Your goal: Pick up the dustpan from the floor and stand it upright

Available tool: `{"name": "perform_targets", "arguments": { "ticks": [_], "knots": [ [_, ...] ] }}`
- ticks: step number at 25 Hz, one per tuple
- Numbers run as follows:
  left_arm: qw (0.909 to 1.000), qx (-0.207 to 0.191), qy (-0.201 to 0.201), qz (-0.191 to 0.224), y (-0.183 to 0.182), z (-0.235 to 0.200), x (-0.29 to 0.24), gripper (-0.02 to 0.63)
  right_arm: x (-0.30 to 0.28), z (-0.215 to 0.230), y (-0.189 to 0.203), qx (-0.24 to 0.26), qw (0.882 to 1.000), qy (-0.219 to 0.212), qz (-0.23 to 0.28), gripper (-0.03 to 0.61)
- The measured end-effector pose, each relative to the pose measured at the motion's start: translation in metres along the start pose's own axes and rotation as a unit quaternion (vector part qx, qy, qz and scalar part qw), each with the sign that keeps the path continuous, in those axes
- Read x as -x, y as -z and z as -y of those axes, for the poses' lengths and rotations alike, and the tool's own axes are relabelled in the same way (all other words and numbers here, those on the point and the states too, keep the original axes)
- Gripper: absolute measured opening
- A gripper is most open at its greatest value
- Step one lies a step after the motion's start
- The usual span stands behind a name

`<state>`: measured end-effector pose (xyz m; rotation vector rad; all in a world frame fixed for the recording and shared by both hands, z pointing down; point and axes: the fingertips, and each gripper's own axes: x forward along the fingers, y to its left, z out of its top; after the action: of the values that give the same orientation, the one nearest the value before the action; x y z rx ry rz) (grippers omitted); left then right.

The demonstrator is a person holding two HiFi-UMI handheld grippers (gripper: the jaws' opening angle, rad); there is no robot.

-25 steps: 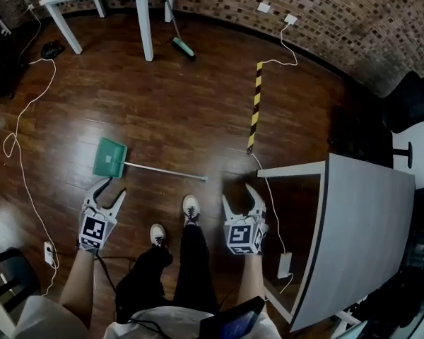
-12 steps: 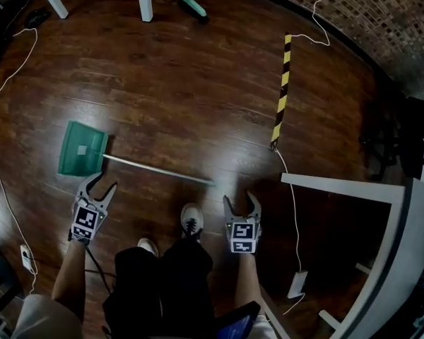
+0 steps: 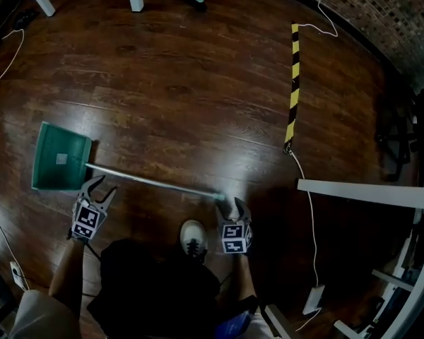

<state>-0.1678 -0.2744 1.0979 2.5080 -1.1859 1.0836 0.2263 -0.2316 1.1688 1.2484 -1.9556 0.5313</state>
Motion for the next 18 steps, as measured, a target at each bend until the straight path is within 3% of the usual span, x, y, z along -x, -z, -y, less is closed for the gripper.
{"name": "perform_targets", "arguments": {
  "ticks": [5,8,11,16,18],
  "knots": [
    [0.9979,0.053,-0.032,0.017,0.026,-0.026,-0.017,0.207,-0.042,-0.003,0.007,-0.003,1.0,0.002,0.006,0.282],
    [0.9999,0.002,-0.01,-0.005,0.03,-0.019,-0.028,0.206,-0.052,0.003,0.007,-0.022,1.0,0.012,0.013,0.269],
    [0.9986,-0.044,0.012,-0.026,0.036,-0.012,-0.036,0.207,-0.055,0.007,0.002,-0.039,0.999,0.021,0.015,0.189],
    [0.996,-0.053,-0.005,-0.072,0.073,-0.019,-0.043,0.21,-0.051,0.014,-0.012,-0.038,0.997,0.054,0.035,0.061],
    [0.9959,-0.041,-0.016,-0.079,0.082,-0.024,-0.047,0.221,-0.042,0.023,-0.019,-0.054,0.995,0.072,0.05,0.06]
  ]
}}
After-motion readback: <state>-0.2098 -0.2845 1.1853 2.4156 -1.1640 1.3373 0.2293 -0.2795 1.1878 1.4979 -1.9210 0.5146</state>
